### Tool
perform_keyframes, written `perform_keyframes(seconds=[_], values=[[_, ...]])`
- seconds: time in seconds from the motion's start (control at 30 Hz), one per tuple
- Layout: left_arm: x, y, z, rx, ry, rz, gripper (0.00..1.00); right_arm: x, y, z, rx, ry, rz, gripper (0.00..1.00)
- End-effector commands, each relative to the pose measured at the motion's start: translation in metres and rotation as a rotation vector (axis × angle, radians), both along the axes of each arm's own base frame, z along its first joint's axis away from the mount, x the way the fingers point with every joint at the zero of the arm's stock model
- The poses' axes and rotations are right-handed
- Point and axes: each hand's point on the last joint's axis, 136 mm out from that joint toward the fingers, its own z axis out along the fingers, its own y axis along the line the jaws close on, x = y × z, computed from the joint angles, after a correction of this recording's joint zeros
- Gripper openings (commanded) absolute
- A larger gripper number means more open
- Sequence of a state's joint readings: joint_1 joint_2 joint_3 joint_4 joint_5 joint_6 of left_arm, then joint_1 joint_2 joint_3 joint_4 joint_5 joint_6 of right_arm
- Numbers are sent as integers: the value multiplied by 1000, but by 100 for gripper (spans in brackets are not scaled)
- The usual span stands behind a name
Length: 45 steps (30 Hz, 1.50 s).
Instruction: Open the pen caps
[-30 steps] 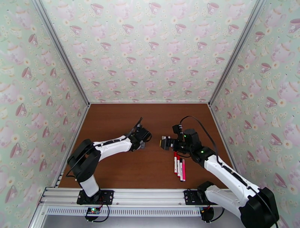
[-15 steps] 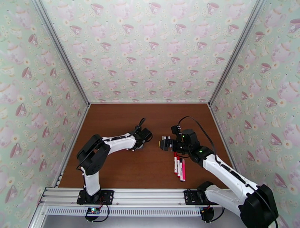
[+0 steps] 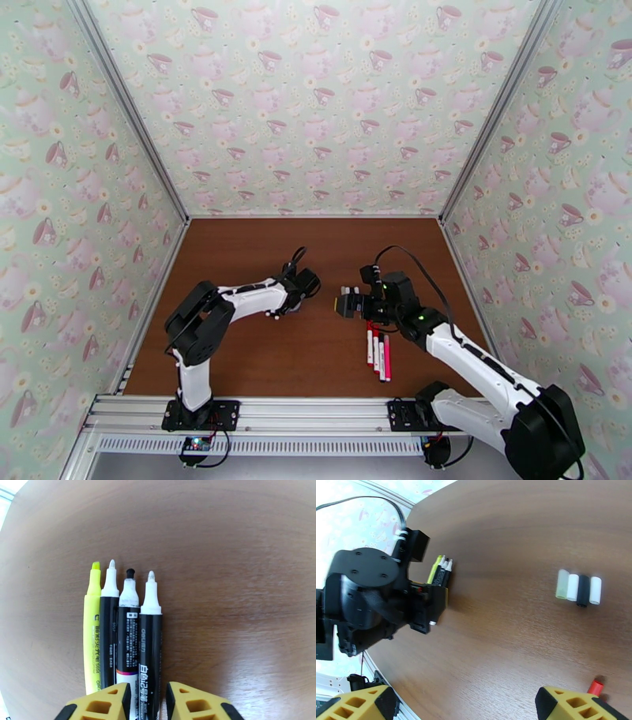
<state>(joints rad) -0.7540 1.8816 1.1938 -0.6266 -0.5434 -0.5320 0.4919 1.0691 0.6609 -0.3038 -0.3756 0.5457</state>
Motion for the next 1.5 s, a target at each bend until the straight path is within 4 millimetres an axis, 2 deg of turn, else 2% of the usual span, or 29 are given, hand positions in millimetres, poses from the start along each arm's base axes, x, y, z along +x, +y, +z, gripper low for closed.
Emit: perform_keyframes(seconds=[0.0,0.13,0.2,0.23,0.47,0.57,0.7,0.93,1.17,1.47], values=[[-5,-22,29,-179,-39,-59,32,1,-18,-7,-98,34,-82,87],[-20,-43,52,-363,-70,-141,33,-4,-46,-28,-243,108,-180,65],[-27,-56,70,-439,-103,-195,34,-7,-55,-38,-290,137,-208,57],[-37,-55,68,-456,-101,-215,35,-8,-59,-43,-311,155,-221,54],[-73,-90,115,-782,-158,-389,45,-12,-78,-74,-437,249,-292,39],[-82,-94,129,-854,-165,-419,52,-13,-80,-85,-468,278,-291,37],[-90,-96,143,-925,-182,-448,66,-13,-80,-95,-485,295,-283,35],[-94,-99,149,-966,-181,-469,99,-11,-80,-105,-506,309,-276,32],[-96,-100,151,-987,-193,-485,100,-7,-79,-114,-525,318,-275,30],[-93,-92,149,-1010,-195,-442,100,5,-75,-121,-537,310,-272,28]])
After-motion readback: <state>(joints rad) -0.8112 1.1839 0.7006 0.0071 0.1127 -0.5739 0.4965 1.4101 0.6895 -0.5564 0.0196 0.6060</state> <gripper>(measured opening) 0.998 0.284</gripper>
